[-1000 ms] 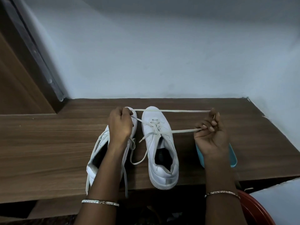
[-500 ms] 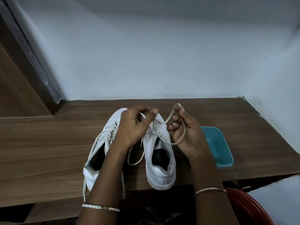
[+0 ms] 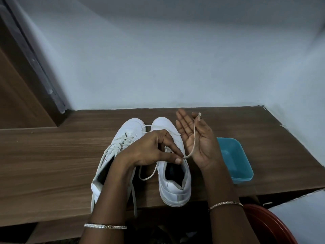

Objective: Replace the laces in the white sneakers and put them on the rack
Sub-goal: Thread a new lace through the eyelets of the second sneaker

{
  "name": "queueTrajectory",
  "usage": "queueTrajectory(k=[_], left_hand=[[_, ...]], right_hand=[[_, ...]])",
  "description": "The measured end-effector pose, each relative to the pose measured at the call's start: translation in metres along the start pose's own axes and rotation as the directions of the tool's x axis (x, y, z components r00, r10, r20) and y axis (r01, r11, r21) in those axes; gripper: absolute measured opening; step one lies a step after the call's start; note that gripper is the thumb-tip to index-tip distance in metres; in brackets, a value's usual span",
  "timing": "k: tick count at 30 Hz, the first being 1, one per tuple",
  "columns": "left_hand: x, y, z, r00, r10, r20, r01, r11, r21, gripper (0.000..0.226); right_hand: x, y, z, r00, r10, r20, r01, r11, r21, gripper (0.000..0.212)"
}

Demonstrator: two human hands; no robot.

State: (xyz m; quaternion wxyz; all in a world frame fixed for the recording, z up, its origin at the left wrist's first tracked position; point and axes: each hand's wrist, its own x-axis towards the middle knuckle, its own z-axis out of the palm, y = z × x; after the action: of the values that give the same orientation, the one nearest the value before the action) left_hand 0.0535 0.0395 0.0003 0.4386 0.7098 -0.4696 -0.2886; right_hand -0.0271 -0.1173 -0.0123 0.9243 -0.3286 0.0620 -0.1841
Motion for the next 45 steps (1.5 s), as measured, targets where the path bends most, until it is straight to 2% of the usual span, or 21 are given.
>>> queueTrajectory(k=[2,4,7,9,10,12,14,17,20,25,27,30,34,36,39,41,43,45], left_hand=[[0.000,-0.003,0.000,0.998,0.011,-0.060,-0.008,0.999,0.037,0.014],[0.001,-0.007,0.000,0.985,0.010,-0.171,-0.010,1.000,0.005,0.006],[0.004,-0.008,-0.002,0.921,-0.059,-0.386,-0.041,0.968,-0.248,0.006],[0.007,-0.008,-0.004,0.837,-0.157,-0.524,-0.099,0.898,-0.428,0.011],[0.009,-0.009,-0.006,0.794,-0.204,-0.572,-0.122,0.869,-0.479,0.012],[0.011,-0.015,-0.006,0.717,-0.261,-0.646,-0.137,0.857,-0.497,0.011],[0.012,-0.021,-0.005,0.669,-0.266,-0.694,-0.137,0.873,-0.467,0.012],[0.013,-0.023,-0.004,0.623,-0.217,-0.752,-0.148,0.911,-0.385,0.016],[0.012,-0.019,-0.004,0.584,-0.195,-0.788,-0.169,0.920,-0.354,0.012],[0.009,-0.014,-0.006,0.622,-0.148,-0.769,-0.228,0.905,-0.359,0.012],[0.008,-0.013,-0.007,0.608,-0.142,-0.781,-0.232,0.909,-0.345,0.008],[0.007,-0.017,-0.009,0.517,-0.175,-0.838,-0.207,0.924,-0.321,0.006],[0.006,-0.030,-0.014,0.385,-0.138,-0.913,-0.043,0.985,-0.167,0.014],[0.005,-0.032,-0.016,0.345,-0.107,-0.933,0.025,0.994,-0.105,0.019],[0.005,-0.030,-0.015,0.354,-0.095,-0.930,0.068,0.995,-0.076,0.018],[0.007,-0.029,-0.013,0.373,-0.098,-0.923,0.071,0.995,-0.077,0.013],[0.008,-0.027,-0.011,0.381,-0.091,-0.920,0.061,0.995,-0.073,0.012],[0.008,-0.025,-0.010,0.384,-0.079,-0.920,0.069,0.996,-0.056,0.012]], right_hand=[[0.001,-0.001,0.000,1.000,-0.020,-0.019,0.021,1.000,0.019,0.020],[0.003,0.000,-0.003,0.999,-0.032,-0.038,0.033,0.999,0.032,0.021],[0.005,0.002,-0.005,0.996,-0.032,-0.078,0.029,0.999,-0.042,0.031],[0.005,0.004,-0.003,0.993,-0.016,-0.117,-0.007,0.981,-0.195,0.053],[0.004,0.005,-0.001,0.993,-0.008,-0.120,-0.031,0.948,-0.317,0.057],[-0.001,0.007,0.007,0.997,0.009,-0.080,-0.053,0.821,-0.568,0.052],[-0.004,0.009,0.013,0.999,0.041,-0.004,-0.032,0.711,-0.702,0.043],[-0.006,0.013,0.017,0.989,0.103,0.104,0.014,0.637,-0.771,0.032],[-0.005,0.016,0.019,0.988,0.106,0.114,0.041,0.532,-0.846,0.029],[-0.004,0.019,0.020,0.985,0.080,0.154,0.098,0.474,-0.875,0.011],[-0.002,0.020,0.021,0.988,0.068,0.141,0.089,0.503,-0.860,0.010],[-0.002,0.013,0.020,0.996,0.042,0.078,0.036,0.614,-0.788,0.016],[-0.002,0.005,0.007,0.999,0.037,-0.005,-0.027,0.626,-0.779,0.025],[-0.002,0.002,-0.001,0.999,0.035,-0.016,-0.035,0.645,-0.763,0.026],[-0.003,-0.001,-0.004,0.999,0.014,-0.035,-0.035,0.662,-0.748,0.021],[-0.003,0.001,0.000,0.999,-0.024,-0.047,-0.021,0.636,-0.772,0.015],[-0.003,0.005,0.007,0.998,-0.059,-0.009,0.026,0.559,-0.829,0.011],[-0.005,0.009,0.014,0.998,-0.027,0.057,0.063,0.433,-0.899,0.016]])
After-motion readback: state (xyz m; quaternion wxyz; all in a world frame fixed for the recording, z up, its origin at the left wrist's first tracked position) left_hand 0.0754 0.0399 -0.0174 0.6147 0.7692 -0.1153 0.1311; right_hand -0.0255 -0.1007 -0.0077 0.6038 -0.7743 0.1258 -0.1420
